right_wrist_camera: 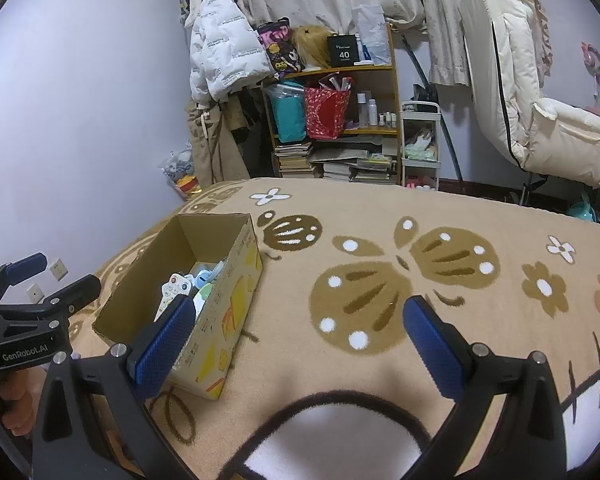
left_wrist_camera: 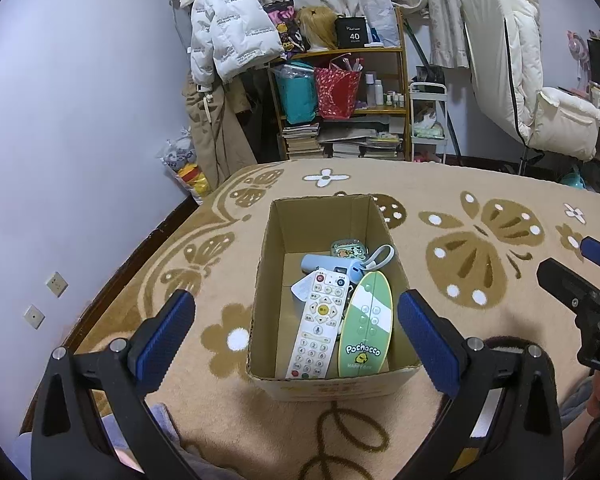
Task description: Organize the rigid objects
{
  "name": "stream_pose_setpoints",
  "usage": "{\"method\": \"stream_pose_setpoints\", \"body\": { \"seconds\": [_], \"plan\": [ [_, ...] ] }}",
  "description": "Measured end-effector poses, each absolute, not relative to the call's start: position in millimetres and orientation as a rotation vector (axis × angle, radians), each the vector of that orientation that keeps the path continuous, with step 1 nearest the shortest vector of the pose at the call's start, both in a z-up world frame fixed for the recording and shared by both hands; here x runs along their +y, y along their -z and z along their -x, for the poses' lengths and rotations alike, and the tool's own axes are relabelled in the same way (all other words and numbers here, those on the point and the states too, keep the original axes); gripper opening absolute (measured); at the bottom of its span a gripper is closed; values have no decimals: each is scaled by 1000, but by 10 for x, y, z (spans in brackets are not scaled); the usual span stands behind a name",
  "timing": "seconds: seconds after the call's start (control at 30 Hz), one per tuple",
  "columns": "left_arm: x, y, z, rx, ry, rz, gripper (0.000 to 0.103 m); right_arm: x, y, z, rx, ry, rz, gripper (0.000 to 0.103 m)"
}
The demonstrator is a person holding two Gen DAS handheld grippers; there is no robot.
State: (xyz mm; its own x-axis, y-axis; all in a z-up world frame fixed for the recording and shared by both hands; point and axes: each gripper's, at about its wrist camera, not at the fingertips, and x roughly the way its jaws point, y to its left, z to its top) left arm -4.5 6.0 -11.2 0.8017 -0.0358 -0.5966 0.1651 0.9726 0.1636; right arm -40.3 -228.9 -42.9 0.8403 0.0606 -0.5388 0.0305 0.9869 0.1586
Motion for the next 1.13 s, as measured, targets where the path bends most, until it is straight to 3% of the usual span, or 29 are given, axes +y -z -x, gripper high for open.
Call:
{"method": "stream_pose_setpoints", "body": {
  "seconds": [1.13],
  "plan": [
    [22,93,50,633,103,-223,101,-2281,421,398,576,-14,-163,103]
  ]
}}
